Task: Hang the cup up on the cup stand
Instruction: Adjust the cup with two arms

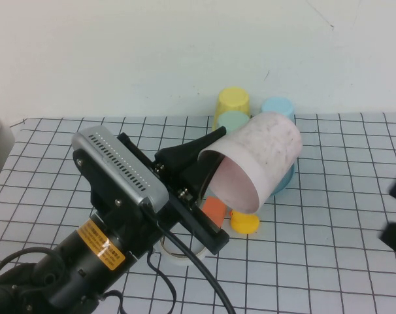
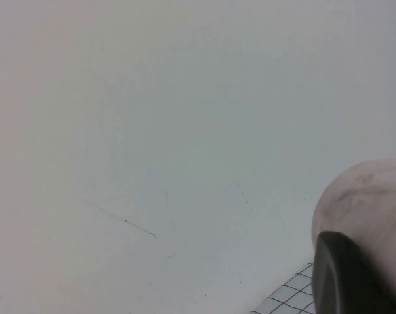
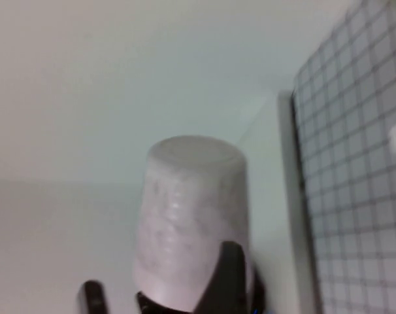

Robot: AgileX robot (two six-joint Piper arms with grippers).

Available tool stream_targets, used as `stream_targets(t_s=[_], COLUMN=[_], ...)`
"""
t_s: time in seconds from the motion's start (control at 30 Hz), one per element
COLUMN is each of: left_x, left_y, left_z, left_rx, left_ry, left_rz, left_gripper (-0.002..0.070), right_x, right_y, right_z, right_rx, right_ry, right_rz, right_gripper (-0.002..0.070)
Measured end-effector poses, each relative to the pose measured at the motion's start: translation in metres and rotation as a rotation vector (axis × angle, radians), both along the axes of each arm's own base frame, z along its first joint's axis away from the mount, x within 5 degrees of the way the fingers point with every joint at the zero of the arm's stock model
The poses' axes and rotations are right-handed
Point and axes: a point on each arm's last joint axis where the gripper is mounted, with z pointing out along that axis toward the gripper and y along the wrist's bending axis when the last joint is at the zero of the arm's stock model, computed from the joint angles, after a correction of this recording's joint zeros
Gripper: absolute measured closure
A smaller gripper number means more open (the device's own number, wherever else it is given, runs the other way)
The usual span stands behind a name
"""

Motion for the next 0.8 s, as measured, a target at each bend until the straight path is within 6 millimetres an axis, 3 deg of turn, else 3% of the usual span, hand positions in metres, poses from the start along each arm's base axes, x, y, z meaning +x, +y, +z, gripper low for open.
stream_targets(t_s=[0.27,0.57,0.8], left_x=[0.000,0.001,0.001], left_y=[0.000,0.001,0.001], left_z=[0.000,0.000,0.000], left_rx=[0.003,0.004,0.006], left_ry=[-0.004,-0.009,-0.011], left_rz=[0.002,0.014,0.014], left_gripper=[0.0664,0.0664,0.0664], right_x=[0.058,0.076,0.086], right_y=[0.019,0.056,0.070], right_z=[0.026,0.050,0.050], right_rx=[0.076,0.013,-0.011], right_ry=[0.055,-0.003,0.003], right_rz=[0.224,0.278,0.282], right_gripper=[0.0040,0.0039,0.0039])
